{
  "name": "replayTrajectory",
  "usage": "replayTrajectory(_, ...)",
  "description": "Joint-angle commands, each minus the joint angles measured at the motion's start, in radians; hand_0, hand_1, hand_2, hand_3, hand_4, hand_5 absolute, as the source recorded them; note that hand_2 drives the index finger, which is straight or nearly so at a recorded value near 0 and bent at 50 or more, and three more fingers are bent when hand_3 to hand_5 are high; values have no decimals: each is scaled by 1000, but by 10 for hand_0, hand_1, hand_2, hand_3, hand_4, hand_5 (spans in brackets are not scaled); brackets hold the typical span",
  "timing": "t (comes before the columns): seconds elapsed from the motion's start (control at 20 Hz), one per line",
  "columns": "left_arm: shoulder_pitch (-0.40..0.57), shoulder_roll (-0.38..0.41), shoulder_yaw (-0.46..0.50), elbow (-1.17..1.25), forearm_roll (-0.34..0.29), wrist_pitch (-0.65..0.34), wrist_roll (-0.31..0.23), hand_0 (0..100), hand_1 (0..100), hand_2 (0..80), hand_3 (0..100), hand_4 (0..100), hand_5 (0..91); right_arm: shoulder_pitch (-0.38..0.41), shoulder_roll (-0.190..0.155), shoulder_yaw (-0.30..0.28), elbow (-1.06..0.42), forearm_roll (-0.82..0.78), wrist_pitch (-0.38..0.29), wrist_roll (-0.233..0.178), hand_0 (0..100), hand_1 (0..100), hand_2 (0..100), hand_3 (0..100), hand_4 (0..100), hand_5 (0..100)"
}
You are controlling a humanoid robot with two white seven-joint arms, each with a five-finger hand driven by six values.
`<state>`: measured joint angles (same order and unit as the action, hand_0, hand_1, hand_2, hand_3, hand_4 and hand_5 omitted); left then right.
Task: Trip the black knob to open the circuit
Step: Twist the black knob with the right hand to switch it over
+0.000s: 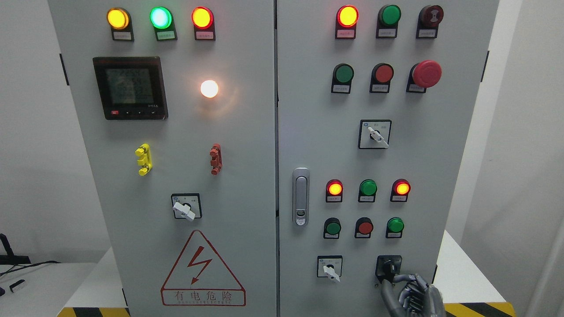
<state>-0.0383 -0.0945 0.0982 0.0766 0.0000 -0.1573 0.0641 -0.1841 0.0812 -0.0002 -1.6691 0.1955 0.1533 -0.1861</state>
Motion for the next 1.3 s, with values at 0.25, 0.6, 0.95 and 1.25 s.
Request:
replayTrajectory(0.25,0,-1,0,0,5,1,0,120,389,0,0,0,0,-2,0,12,3,2,0,0,409,738,524,930,993,1000)
replayTrajectory(0.6,0,1,0,0,5,1,0,120,389,0,0,0,0,-2,0,12,9,4,0,0,406,735,517,928,991,1000)
replayTrajectory(0.95,0,-1,0,0,5,1,0,120,389,0,0,0,0,-2,-1,14,11,4,0,2,403,734,515,925,990,1000)
replayTrajectory(1.25,0,-1,0,0,5,1,0,120,389,0,0,0,0,-6,0,16,12,5,0,2,406,734,516,924,989,1000)
